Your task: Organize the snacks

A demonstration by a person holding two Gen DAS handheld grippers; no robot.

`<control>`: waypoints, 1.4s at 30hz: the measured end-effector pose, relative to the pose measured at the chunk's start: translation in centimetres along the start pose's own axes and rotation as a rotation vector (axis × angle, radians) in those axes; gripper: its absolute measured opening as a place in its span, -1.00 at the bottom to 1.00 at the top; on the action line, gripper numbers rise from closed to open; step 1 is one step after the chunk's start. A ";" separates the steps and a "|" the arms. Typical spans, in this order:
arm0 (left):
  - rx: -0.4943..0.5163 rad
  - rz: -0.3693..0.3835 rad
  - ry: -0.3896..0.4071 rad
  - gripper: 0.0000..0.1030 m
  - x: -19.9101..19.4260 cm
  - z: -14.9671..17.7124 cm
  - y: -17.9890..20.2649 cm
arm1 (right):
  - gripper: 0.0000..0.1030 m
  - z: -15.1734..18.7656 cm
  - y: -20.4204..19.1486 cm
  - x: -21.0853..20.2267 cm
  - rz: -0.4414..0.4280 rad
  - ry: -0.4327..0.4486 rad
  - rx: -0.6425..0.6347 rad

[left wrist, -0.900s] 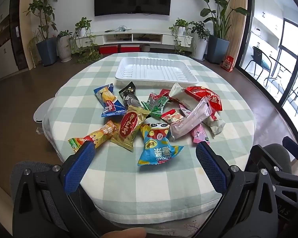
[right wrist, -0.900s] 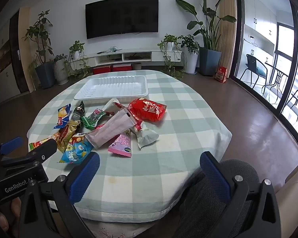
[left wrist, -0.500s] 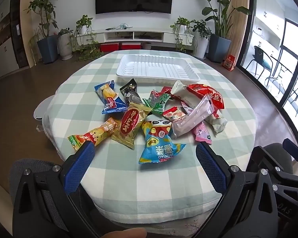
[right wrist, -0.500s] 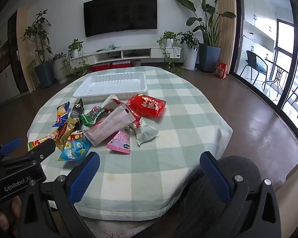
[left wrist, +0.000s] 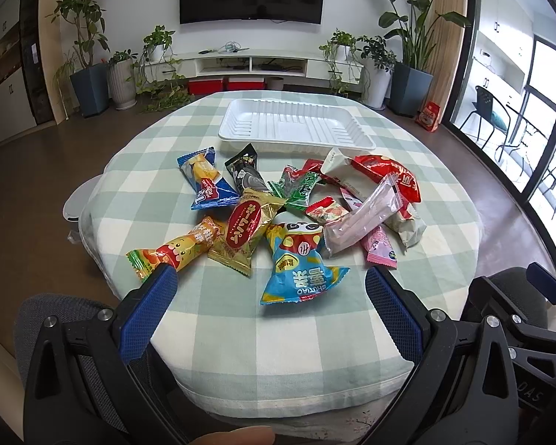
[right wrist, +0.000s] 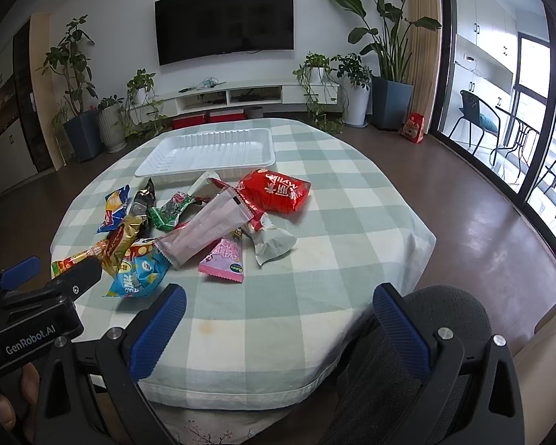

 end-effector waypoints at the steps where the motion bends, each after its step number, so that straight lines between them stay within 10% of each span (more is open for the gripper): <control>1: 0.001 0.000 0.000 1.00 0.0 0.0 0.0 | 1.00 0.1 0.0 0.0 0.000 -0.002 0.000; 42: -0.003 -0.001 -0.006 1.00 0.1 0.0 0.0 | 1.00 0.5 0.0 0.4 0.000 -0.020 0.001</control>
Point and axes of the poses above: each gripper's, at about its wrist camera, not at the fingertips, and x roughly the way its jaws point, y to its right, z to its underside, the point moved 9 cm from there along x, roughly the way its jaws point, and after that the axes turned 6 degrees about -z, right-handed, at the moved point
